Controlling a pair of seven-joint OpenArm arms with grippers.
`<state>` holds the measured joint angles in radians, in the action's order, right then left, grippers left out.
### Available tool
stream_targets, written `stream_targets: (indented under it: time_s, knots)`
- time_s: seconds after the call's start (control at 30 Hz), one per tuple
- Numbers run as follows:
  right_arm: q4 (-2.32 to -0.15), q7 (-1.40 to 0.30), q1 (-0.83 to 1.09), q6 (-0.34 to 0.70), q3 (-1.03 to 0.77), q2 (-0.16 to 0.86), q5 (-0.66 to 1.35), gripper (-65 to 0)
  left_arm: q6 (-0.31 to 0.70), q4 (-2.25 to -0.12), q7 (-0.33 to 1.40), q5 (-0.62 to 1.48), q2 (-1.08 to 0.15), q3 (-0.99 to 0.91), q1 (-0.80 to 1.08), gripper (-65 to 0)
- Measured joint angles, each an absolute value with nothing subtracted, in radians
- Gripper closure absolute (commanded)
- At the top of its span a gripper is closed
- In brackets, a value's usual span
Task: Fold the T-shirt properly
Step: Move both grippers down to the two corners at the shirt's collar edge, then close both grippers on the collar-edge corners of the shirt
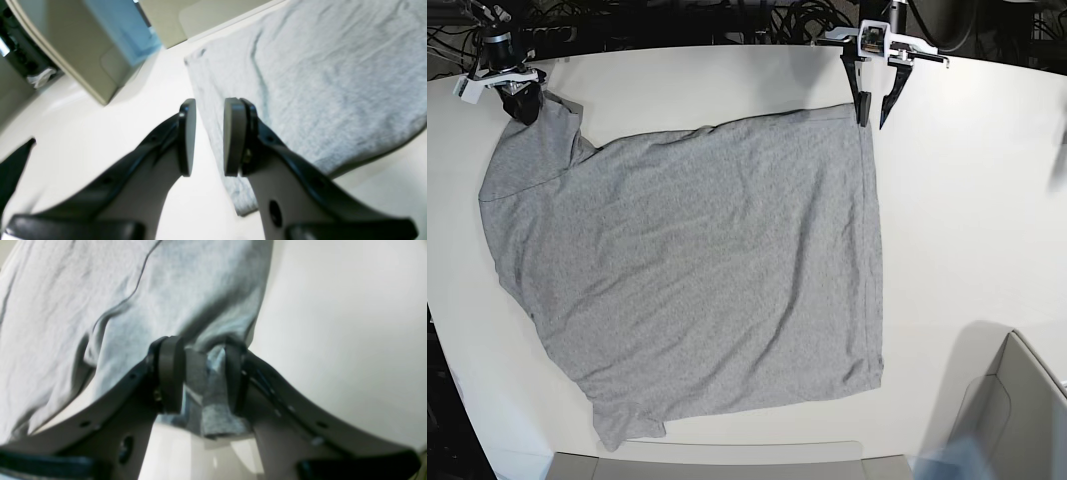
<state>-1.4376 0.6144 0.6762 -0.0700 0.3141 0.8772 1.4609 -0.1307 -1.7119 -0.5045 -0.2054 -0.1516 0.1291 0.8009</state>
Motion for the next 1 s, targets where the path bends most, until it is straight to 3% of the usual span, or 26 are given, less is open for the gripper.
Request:
stream_targets:
  time_s: [0.2,0.37,0.47,0.67,0.83,1.0]
  knots:
    - [-1.443,0.634,0.702,-0.113,0.312,0.871,1.435,-21.3,-0.133,-1.712,-0.424,-0.205,-0.153,0.157,0.777,-16.5]
    - [-1.444,0.654,0.715,-0.125,0.312,0.868,1.435,-21.3,-0.131,-1.777,-0.317,-0.196,-0.153,0.256,0.759,-29.0]
    - [-1.446,0.654,0.715,-0.13,0.312,0.869,1.436,-21.3,-0.128,-1.853,-0.22,-0.169,-0.153,0.315,0.756,-31.4]
    - [-1.443,0.654,0.715,-0.131,0.312,0.869,1.433,-21.3,-0.101,-1.961,0.009,0.073,-0.156,0.323,0.725,-31.5]
    - [-1.443,0.654,0.718,-0.131,0.312,0.869,1.433,-21.3,0.04,-1.964,0.176,0.364,-0.16,0.208,0.689,-31.4]
    - [-1.444,0.656,0.724,-0.131,0.31,0.87,1.433,-21.3,0.047,-1.96,0.281,0.554,-0.158,0.042,0.659,-31.4]
